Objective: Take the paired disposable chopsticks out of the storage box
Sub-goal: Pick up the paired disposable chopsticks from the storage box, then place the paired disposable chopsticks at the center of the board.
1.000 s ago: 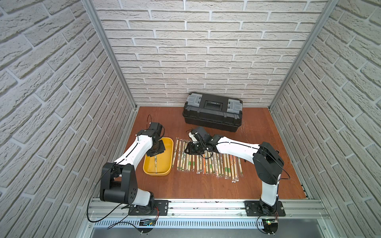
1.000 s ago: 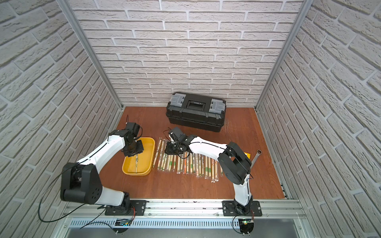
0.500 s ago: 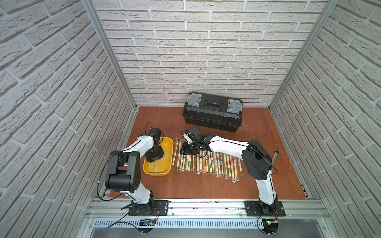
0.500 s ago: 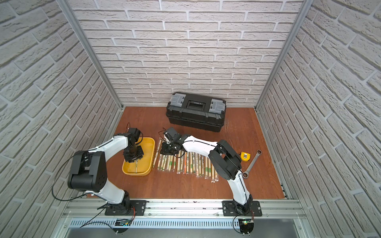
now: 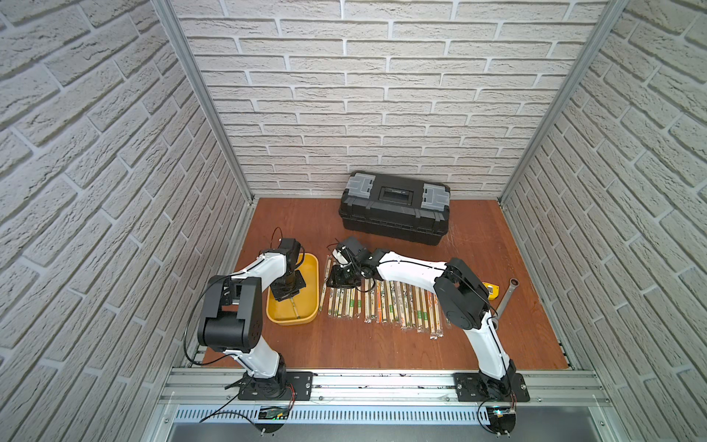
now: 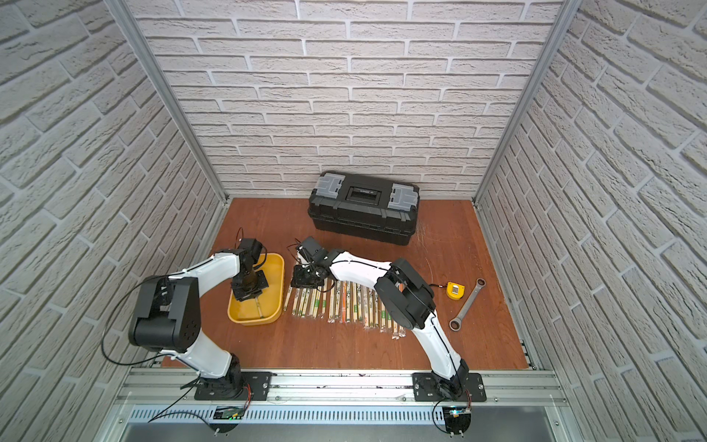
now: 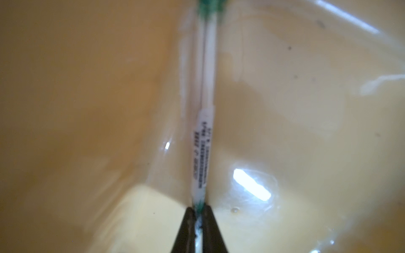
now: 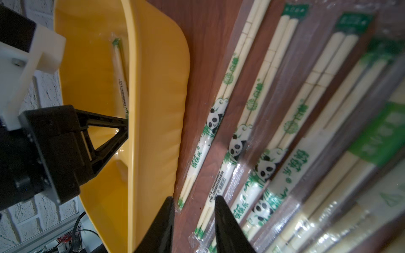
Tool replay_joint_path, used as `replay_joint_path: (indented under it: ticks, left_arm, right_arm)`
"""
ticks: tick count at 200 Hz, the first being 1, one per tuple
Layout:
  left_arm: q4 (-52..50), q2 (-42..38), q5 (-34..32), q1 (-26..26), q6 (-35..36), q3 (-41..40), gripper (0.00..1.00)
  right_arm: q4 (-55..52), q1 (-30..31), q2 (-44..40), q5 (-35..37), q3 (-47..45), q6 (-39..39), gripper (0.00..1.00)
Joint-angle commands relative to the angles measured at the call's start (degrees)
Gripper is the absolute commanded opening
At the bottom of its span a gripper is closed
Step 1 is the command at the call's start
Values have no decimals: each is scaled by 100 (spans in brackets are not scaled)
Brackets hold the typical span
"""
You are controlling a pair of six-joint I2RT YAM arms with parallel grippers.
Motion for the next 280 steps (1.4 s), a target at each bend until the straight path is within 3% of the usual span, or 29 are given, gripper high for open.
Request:
replay_joint_path:
  ticks: [1,157,213,280]
  left_arm:
    - [17,153,161,49,8,-240,1]
    - [-1206,-1135,106,-37,626,1110,0]
    - [-1625,-919,-245,-984,1117,2006,0]
    - [-1532,279,-595,-1988,1271,2502,0]
  right_arm:
    - [-34,125,154,-110,300,80,33]
    - [16,332,576,-410,1018,288,33]
    - [152,30,-453,-220,262,109,33]
    - [200,-825,-2063,217,-1404,-188,33]
